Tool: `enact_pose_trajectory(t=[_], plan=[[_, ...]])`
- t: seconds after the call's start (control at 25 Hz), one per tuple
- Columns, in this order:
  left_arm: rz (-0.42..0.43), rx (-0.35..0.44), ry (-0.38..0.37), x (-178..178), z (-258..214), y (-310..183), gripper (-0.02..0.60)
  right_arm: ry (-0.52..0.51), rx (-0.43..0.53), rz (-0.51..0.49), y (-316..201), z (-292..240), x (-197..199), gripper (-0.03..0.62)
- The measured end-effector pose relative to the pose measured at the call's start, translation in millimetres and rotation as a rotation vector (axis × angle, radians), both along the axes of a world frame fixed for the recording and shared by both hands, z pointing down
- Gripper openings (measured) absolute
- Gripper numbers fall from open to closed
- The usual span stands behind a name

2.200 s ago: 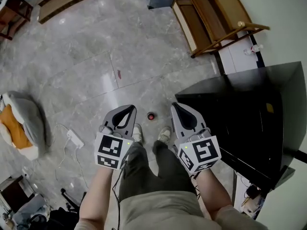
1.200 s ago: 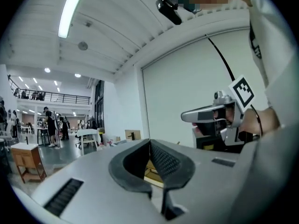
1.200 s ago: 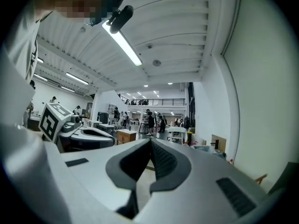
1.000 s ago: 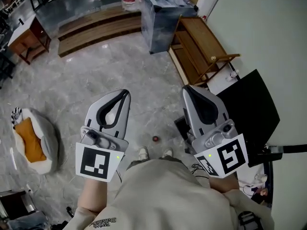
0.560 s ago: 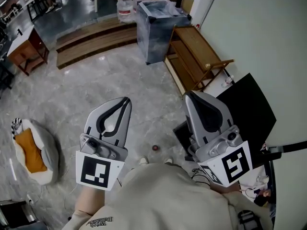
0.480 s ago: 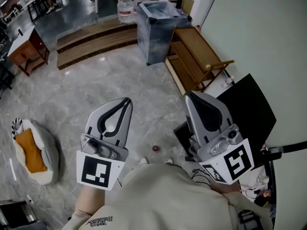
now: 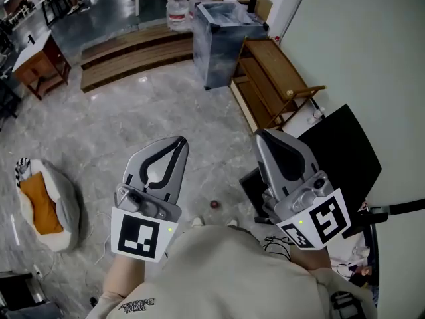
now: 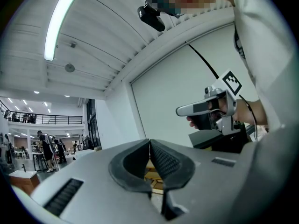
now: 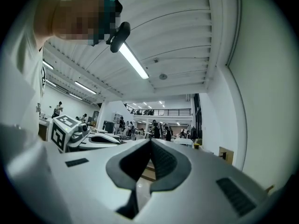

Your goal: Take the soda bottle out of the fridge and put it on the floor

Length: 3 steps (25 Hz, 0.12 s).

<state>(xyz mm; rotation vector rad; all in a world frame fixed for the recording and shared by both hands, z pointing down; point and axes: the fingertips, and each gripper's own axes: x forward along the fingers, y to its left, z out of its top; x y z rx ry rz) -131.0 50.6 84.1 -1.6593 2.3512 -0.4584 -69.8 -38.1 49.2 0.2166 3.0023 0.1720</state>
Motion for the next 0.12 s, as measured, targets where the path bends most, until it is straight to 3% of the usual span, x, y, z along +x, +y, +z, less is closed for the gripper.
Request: enact_pose_trajectory(t=[0.12], plan=[[-0.004, 0.007, 0.021, 1.1, -0.9, 2.3, 0.006, 0.011, -0.001, 0.001, 0.6, 3.7, 0.8, -0.004]])
